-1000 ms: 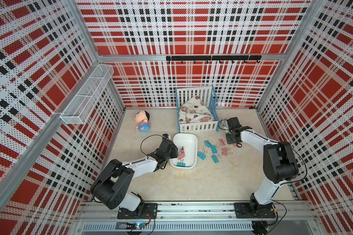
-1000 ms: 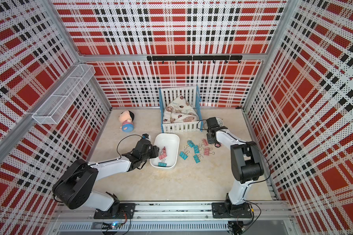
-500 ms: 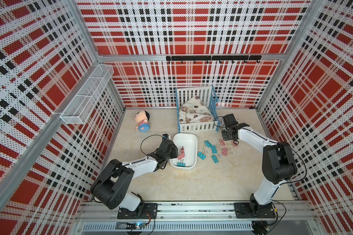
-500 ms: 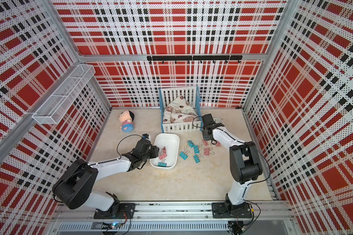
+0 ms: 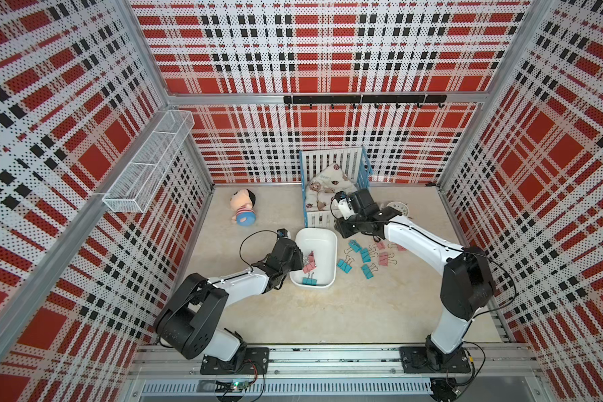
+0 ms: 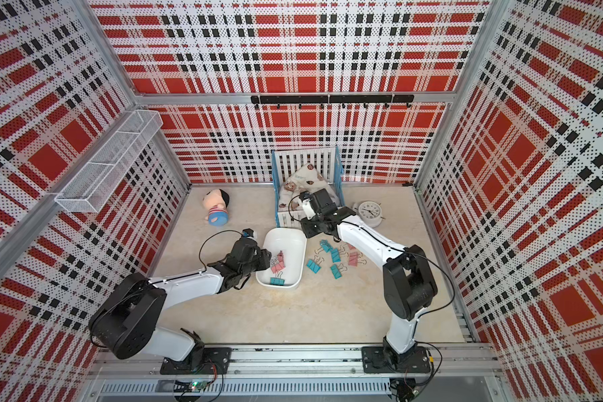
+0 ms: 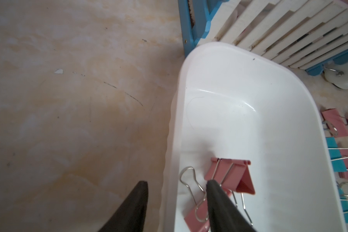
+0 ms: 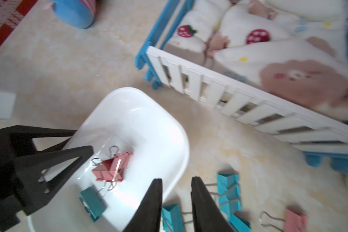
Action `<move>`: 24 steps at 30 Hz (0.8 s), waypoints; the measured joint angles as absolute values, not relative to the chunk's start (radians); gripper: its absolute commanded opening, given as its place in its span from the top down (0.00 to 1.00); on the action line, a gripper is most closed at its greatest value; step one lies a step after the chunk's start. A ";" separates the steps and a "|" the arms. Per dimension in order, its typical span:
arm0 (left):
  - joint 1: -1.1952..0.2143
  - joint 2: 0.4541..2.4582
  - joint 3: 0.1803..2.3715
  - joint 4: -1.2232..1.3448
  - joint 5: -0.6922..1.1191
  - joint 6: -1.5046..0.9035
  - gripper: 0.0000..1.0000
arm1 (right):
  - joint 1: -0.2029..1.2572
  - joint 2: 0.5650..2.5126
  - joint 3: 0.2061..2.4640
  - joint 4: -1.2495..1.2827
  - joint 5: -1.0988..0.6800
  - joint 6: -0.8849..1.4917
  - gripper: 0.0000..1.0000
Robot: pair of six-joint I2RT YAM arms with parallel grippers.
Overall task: Take out the binder clips from the storage box
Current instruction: Place the binder clip at the center of the board, then pick up the binder clip from the storage box.
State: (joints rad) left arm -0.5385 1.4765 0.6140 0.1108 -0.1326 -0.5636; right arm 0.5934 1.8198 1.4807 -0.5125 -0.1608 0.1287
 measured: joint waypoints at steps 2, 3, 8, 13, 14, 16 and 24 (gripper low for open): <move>-0.540 1.473 0.614 0.110 -0.133 -0.567 0.48 | 0.622 1.863 1.497 -0.507 -0.199 0.128 0.68; -0.542 1.471 0.614 0.110 -0.133 -0.569 0.48 | 0.634 1.880 1.500 -0.508 -0.212 0.128 0.68; -0.545 1.462 0.613 0.111 -0.137 -0.575 0.48 | 0.684 1.942 1.507 -0.524 -0.256 0.127 0.67; -0.546 1.461 0.611 0.111 -0.140 -0.576 0.47 | 0.720 1.954 1.507 -0.526 -0.283 0.129 0.67; -0.546 1.461 0.611 0.111 -0.140 -0.576 0.47 | 0.725 1.955 1.507 -0.526 -0.286 0.129 0.67; -0.546 1.461 0.609 0.111 -0.140 -0.576 0.47 | 0.732 1.959 1.507 -0.526 -0.290 0.130 0.67; -0.546 1.451 0.596 0.110 -0.146 -0.577 0.47 | 0.743 1.966 1.449 -0.530 -0.292 0.144 0.67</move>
